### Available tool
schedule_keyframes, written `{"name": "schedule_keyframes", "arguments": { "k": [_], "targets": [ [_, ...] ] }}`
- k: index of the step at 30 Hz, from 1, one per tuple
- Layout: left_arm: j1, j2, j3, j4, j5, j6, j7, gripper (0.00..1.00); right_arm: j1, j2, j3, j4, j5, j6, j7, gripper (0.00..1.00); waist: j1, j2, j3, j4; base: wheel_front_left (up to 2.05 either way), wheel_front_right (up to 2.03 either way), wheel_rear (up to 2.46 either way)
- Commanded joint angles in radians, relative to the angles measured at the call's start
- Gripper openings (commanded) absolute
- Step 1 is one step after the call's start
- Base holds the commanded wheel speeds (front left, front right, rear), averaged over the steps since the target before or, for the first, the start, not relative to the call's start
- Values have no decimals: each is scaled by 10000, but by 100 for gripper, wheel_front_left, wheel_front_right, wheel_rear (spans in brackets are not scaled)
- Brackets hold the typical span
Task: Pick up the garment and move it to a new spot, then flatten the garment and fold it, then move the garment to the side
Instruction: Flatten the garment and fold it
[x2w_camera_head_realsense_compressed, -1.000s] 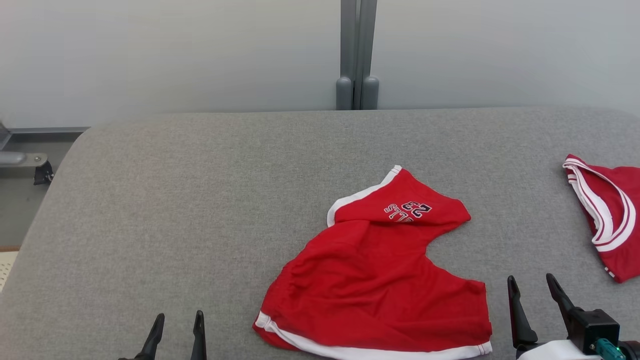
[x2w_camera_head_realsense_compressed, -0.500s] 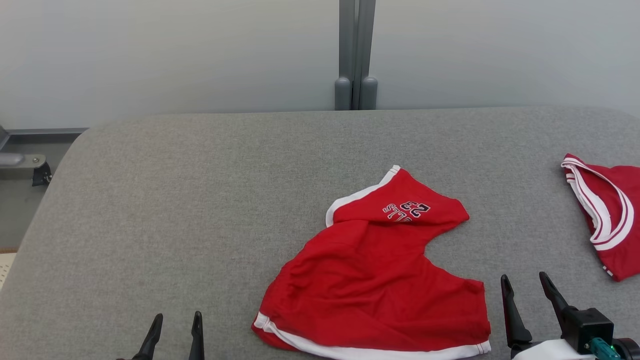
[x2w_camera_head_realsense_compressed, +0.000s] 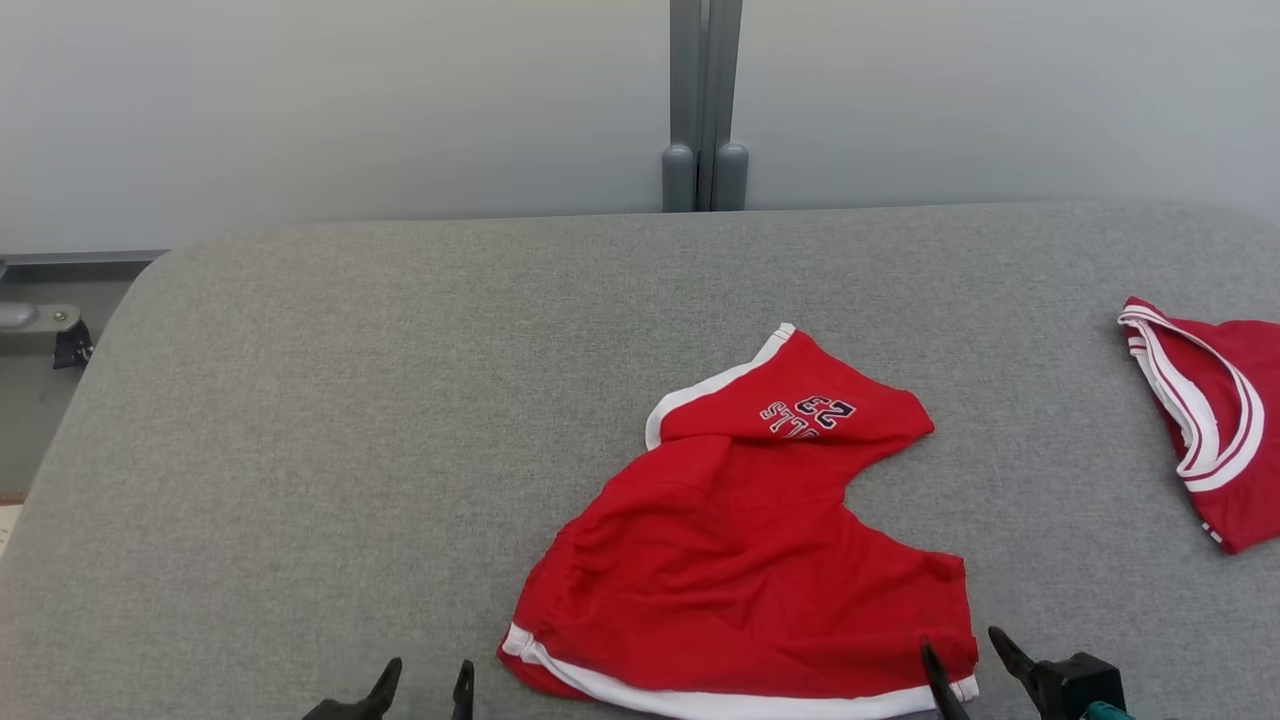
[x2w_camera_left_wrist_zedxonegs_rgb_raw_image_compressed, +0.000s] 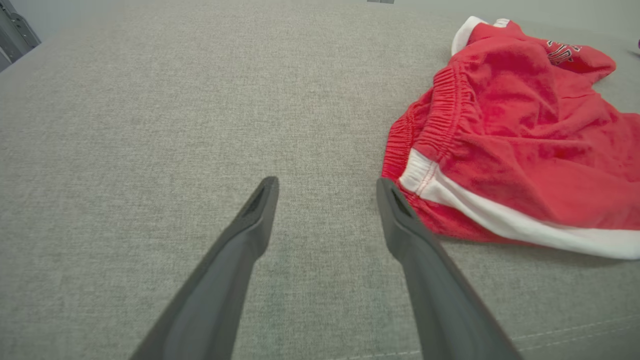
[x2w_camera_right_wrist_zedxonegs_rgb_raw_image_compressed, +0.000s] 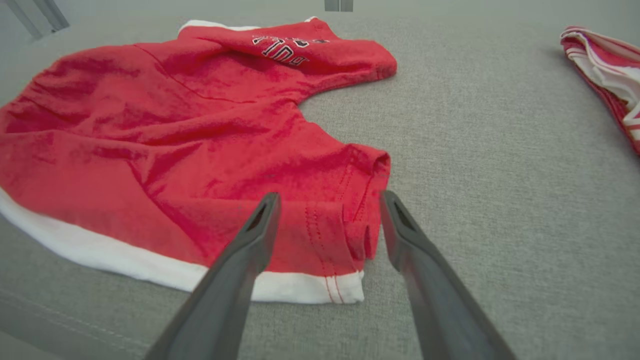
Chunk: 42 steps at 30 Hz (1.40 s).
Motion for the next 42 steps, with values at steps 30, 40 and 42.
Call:
{"name": "schedule_keyframes", "arguments": {
  "k": [30,40,42],
  "targets": [
    [-1386,1949,-2788,-1091,-2511,-83,2404,100,-593,-969,1188,1023,726,-22,2358,100,0,0,1319,-344,0,0,0],
    [-1539,2167,-3141,-936,-2906,-83,2298,79,-535,-1005,1313,877,864,-23,2533,100,0,0,1331,-614,0,0,0],
    [-1552,2193,-3203,-893,-2955,-83,2240,70,-520,-1000,1356,869,879,-23,2520,100,0,0,1303,-650,0,0,0]
  ]
}}
